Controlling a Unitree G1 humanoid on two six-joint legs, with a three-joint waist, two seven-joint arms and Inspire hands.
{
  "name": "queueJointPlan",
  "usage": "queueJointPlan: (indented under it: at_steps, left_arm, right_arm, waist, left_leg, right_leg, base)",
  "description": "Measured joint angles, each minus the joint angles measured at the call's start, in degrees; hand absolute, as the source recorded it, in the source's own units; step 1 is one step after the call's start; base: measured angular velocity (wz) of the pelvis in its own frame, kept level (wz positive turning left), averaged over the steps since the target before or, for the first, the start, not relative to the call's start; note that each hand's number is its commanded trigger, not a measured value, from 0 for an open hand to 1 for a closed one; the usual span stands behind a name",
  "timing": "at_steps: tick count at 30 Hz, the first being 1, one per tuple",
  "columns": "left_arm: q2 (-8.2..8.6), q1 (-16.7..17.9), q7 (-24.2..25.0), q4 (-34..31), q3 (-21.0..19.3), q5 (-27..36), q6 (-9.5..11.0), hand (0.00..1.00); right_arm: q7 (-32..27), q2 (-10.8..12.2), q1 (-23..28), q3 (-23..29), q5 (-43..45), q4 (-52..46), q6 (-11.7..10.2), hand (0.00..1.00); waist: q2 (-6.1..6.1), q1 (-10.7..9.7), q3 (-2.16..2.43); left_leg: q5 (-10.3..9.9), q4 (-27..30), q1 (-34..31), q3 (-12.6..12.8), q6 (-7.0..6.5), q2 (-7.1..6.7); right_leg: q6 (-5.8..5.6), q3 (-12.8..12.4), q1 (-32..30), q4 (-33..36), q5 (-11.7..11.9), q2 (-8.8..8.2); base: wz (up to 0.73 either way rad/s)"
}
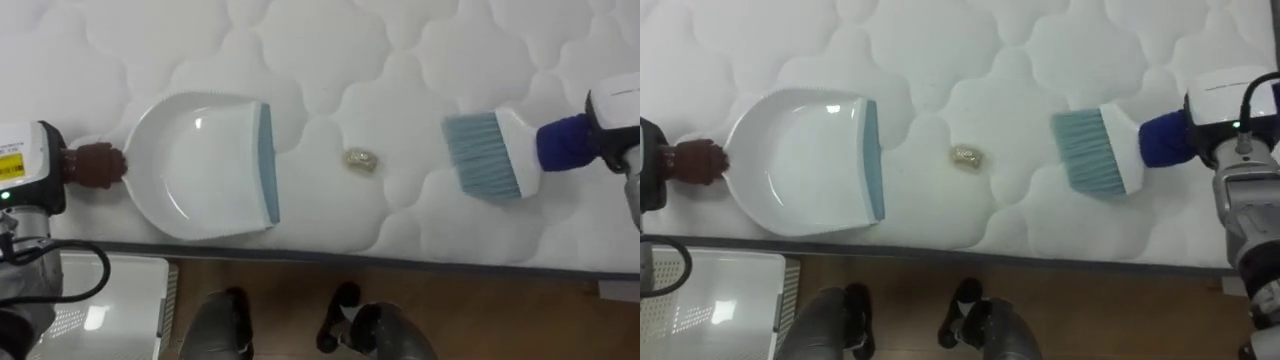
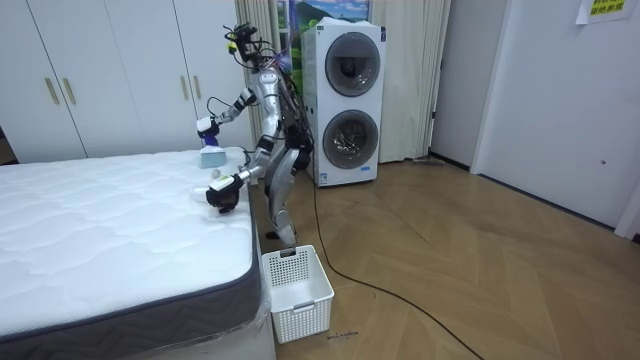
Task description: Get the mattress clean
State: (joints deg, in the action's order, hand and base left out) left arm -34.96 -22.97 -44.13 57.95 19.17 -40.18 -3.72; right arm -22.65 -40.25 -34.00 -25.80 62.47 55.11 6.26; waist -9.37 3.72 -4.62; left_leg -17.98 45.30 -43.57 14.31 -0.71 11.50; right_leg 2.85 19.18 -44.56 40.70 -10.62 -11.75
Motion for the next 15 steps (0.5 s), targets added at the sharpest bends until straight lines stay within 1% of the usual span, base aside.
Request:
queueJointPlan:
  at_steps: [3,4,6,7,10,12,15]
  left_arm:
    - [0.00,0.0,1.1,-0.2,0.0,0.0,0.3,1.00]
    - [0.01,0.0,1.3,-0.4,0.0,0.0,0.3,1.00]
    - [0.08,0.0,2.0,-0.6,0.0,0.0,0.3,1.00]
    - [0.29,0.0,2.2,-0.6,0.0,-0.1,0.3,1.00]
    - [0.69,0.0,2.6,-0.6,0.2,0.0,0.1,1.00]
    - [0.98,0.0,2.8,-0.7,0.2,0.0,-0.1,1.00]
    - [1.50,0.0,3.8,-1.3,0.3,0.0,-1.1,1.00]
  right_arm:
    - [0.6,0.0,1.1,-0.1,1.6,-3.2,0.8,1.00]
    - [1.3,0.0,1.2,-0.1,2.1,-4.5,1.3,1.00]
    - [2.2,0.0,1.2,-0.1,3.1,-5.6,1.6,1.00]
    - [2.8,0.0,1.4,-0.1,3.3,-6.5,2.1,1.00]
    - [3.0,0.0,1.7,-0.6,2.8,-7.2,2.4,1.00]
    - [3.4,0.0,1.6,-0.6,2.7,-7.3,2.6,1.00]
    - [4.4,0.0,1.7,-1.5,2.0,-7.9,3.7,1.00]
  waist:
    - [0.26,1.0,-0.04]
    - [0.52,1.2,-0.22]
    - [0.87,1.3,-0.24]
    - [1.08,1.4,-0.25]
    - [1.41,1.6,-0.19]
    - [1.70,1.6,-0.21]
    - [1.90,1.5,-0.17]
  left_leg:
    - [-0.1,-0.2,0.5,-0.1,0.12,0.77]
    - [-0.1,-0.5,0.6,-0.3,0.16,0.90]
    - [-0.1,-0.6,0.8,-0.4,0.19,0.87]
    - [-0.1,-0.8,1.0,-0.5,0.19,0.86]
    - [0.1,-1.7,1.5,-0.6,0.38,0.74]
    - [0.2,-2.1,1.8,-0.7,0.50,0.71]
    - [0.2,-2.6,2.1,-0.7,0.56,0.48]
  right_leg:
    - [-0.08,0.1,0.9,-1.5,0.6,1.02]
    - [-0.01,0.6,1.3,-2.0,1.0,1.26]
    - [-0.06,1.0,1.7,-2.2,1.1,1.26]
    - [-0.08,1.2,1.9,-2.3,1.1,1.31]
    - [-0.20,1.4,2.8,-3.4,1.3,1.56]
    - [-0.26,1.5,3.3,-4.1,1.5,1.79]
    - [-0.36,1.5,3.5,-4.2,1.4,1.71]
  base:
    - [-0.09]
    - [-0.06]
    - [0.02]
    - [0.00]
    - [0.00]
    - [0.00]
    - [0.03]
